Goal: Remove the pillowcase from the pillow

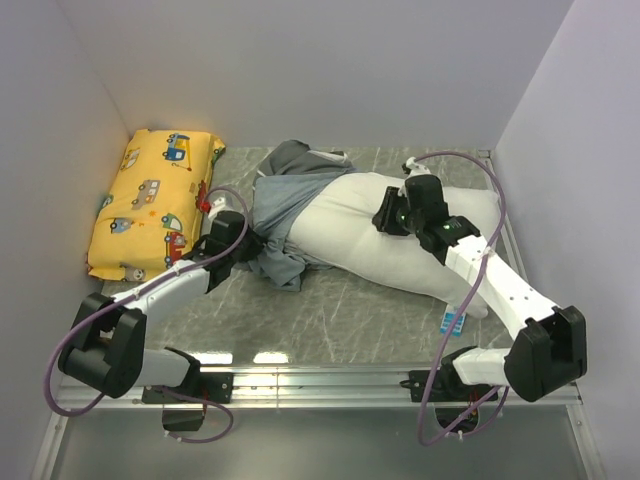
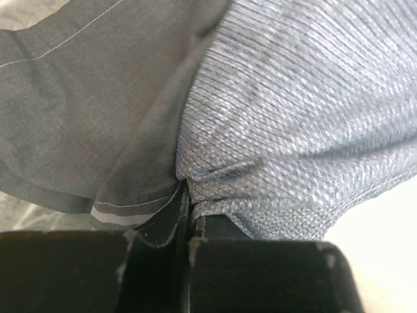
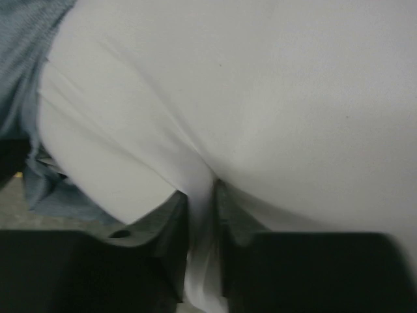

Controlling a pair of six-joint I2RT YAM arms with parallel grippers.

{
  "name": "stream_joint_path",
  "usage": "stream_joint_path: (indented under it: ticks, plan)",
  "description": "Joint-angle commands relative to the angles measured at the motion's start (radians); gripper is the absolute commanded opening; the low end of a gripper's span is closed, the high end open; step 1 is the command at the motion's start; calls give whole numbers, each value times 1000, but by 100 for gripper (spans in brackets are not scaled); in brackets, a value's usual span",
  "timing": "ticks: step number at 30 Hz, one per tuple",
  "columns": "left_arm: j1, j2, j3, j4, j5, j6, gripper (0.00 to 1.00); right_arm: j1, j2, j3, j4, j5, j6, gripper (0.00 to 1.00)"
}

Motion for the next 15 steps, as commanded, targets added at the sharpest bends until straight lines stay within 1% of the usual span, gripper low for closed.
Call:
stream_joint_path:
  ticks: [1,2,3,4,5,6,7,10,11,15]
  plan:
    - [61,-14,-42,-47,-137,79,0,21,-80,21,-29,199,-81,43]
    - [58,-11,-39,-47,-134,79,1,52,-90,24,-23,217,-88,52]
    - [52,-8,-37,-44,-131,80,0,84,-100,27,-17,243,-102,67]
    - [50,-2,-36,-44,-128,84,1,160,-116,30,-12,297,-110,73]
    - [44,1,-31,-45,-128,85,0,196,-120,39,-8,327,-122,77]
    - [33,3,-28,-45,-128,88,0,239,-123,45,-6,352,-145,83]
    - [27,3,-25,-44,-131,87,1,309,-122,51,1,401,-160,85]
    - [6,3,-16,-44,-131,88,1,418,-99,45,30,475,-234,91]
    - [1,3,-13,-47,-131,90,1,475,-88,30,40,499,-252,93]
    - [-17,1,4,-54,-137,97,0,581,4,15,64,547,-323,96]
